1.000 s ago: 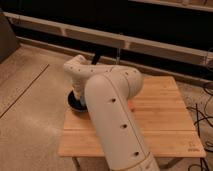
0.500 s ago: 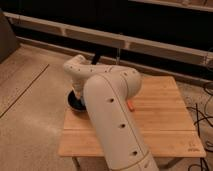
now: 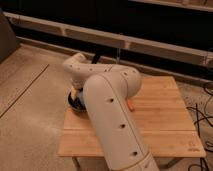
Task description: Place the white sponge in the ceramic bowl
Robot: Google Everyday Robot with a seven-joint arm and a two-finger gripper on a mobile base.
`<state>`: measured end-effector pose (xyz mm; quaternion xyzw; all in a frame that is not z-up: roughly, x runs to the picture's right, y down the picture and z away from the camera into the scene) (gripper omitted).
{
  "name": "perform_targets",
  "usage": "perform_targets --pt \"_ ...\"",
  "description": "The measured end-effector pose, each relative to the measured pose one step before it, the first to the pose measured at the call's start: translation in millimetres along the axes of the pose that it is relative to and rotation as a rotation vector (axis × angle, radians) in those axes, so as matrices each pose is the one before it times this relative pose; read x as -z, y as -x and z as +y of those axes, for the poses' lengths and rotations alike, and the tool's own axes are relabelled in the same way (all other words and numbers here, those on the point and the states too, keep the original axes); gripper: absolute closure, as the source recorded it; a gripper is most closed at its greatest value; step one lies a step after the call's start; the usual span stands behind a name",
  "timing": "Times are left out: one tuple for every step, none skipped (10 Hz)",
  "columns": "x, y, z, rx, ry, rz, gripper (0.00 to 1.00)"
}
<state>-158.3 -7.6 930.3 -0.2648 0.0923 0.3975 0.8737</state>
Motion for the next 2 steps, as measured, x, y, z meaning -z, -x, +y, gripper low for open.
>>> perform_targets --pt "13.65 5.78 -3.15 0.00049 -0.00556 -0.03261 0.2" --pt "9.13 2.13 -4.16 -0.00226 -0.00619 -0.02054 0.2"
